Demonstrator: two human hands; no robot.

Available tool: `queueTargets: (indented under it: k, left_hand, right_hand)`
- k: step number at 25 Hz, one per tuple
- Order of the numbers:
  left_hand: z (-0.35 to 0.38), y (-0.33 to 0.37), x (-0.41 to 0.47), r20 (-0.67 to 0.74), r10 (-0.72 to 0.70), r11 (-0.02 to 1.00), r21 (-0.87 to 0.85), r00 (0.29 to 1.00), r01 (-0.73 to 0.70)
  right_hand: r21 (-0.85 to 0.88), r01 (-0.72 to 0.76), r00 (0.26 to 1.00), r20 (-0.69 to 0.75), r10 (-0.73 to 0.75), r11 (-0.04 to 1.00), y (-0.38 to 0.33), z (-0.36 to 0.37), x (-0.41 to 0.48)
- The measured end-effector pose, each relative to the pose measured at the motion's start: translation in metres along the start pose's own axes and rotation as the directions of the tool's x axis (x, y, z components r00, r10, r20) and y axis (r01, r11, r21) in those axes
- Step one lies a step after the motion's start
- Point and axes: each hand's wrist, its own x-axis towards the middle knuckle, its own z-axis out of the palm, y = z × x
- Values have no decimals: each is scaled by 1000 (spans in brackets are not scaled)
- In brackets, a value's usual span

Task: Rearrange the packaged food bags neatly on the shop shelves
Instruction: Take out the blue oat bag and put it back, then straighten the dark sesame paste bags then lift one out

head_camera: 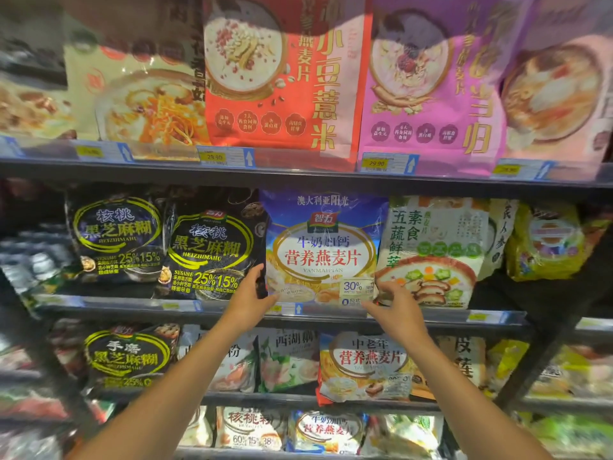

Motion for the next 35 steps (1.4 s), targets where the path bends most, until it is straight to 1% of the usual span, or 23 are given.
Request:
queueTargets:
  k: [2,4,7,9,10,12,15,20,24,26,29,32,35]
  left_hand:
    - [-5,-2,-20,-31,52,992,121,998,-47]
    - [-12,-9,-41,-59,147,948,294,987,-124]
    - [-27,-25,-78,-84,279,803,566,957,-184]
    - [-37,-32,-100,-97,319,715,677,943,-172]
    - [-43,-37,-108,-106,319,691,706,942,-155]
    - [-57,-48,-119,-123,280,677,728,952,-105]
    - [-80,-63,-125,-162,227,696,716,960,-44]
    - [-116,-85,-113,-195,203,722,692,959,-12]
    - [-152,-104,-79,-184,215,732,681,959,-33]
    - [-167,-111,-60,-171,225,734,677,959,-51]
    - [-192,-122,-20,-134,201,754,654,970,-66]
    - [-212,-131,18,-104,146,781,623,984,-50]
    - [-221,-139,49,-88,68,820,572,994,-5]
  right_hand:
    - [-22,23,1000,17,-23,999,-2,0,-15]
    - [-60,68,998,22,-67,996,-4,4,-31]
    - [-87,156,988,36,-153,984,-15,15,-60]
    - [-102,198,979,60,-193,975,-22,28,-73]
    - [-99,217,975,75,-211,971,-28,34,-79]
    - [-63,248,966,99,-241,967,-41,46,-89]
    - [-21,290,952,112,-286,957,-62,66,-97]
    - [17,311,938,154,-310,950,-96,105,-86]
    - [72,307,937,152,-314,949,-131,144,-64]
    - [81,260,949,164,-270,962,-148,159,-54]
    - [74,189,969,150,-199,979,-169,189,-35]
    - [21,124,979,158,-126,992,-186,214,-20]
    - [-26,42,987,155,-37,999,-191,231,-7]
